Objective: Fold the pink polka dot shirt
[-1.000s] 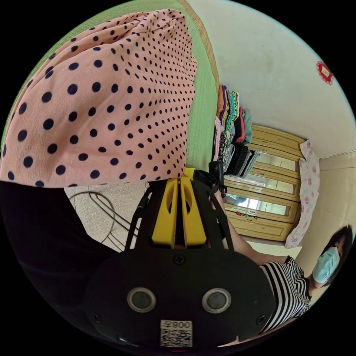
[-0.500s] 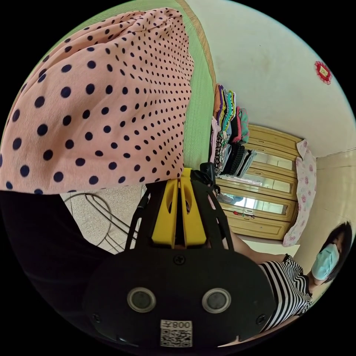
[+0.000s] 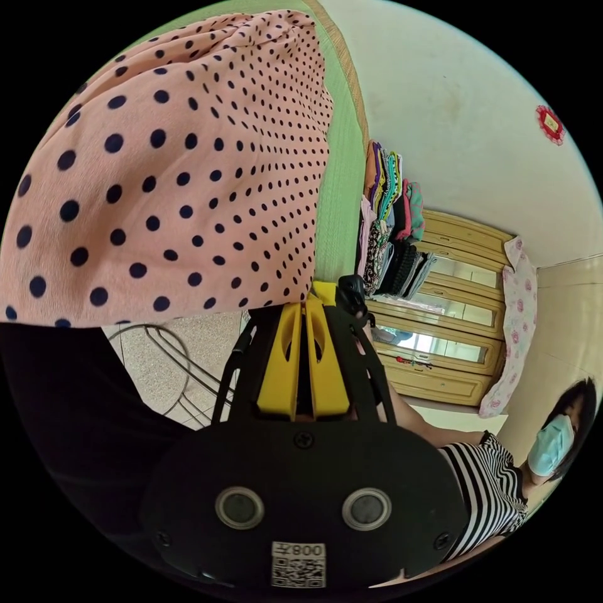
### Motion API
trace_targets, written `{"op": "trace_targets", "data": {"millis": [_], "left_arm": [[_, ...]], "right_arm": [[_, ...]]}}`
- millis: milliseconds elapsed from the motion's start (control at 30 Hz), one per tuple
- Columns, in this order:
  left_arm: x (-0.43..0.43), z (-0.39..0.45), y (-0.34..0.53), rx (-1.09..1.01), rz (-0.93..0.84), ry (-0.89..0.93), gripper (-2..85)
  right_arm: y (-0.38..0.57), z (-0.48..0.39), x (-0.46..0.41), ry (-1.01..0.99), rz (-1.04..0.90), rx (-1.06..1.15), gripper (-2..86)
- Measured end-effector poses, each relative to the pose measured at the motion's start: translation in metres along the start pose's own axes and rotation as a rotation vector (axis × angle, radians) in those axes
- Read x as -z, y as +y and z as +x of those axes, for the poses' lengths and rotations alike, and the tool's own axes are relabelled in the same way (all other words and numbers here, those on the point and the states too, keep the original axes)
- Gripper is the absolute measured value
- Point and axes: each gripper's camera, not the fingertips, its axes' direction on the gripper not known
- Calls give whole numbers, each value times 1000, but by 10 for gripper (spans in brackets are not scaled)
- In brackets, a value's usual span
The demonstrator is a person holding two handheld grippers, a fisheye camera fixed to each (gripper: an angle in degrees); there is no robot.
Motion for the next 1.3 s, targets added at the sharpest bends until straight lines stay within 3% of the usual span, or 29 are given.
{"op": "trace_targets", "data": {"millis": [367,567,733,1300], "left_arm": [[43,-6,25,-36,79,51,10],[98,-24,53,23,249,46,43],[126,-48,78,125,402,172,81],[108,-52,79,260,423,273,135]], "right_arm": [[5,-31,4,8,-13,61,20],[2,-65,0,-12,-23,115,15],[-2,-96,-5,-3,-35,168,13],[9,-145,-7,9,-36,211,13]]}}
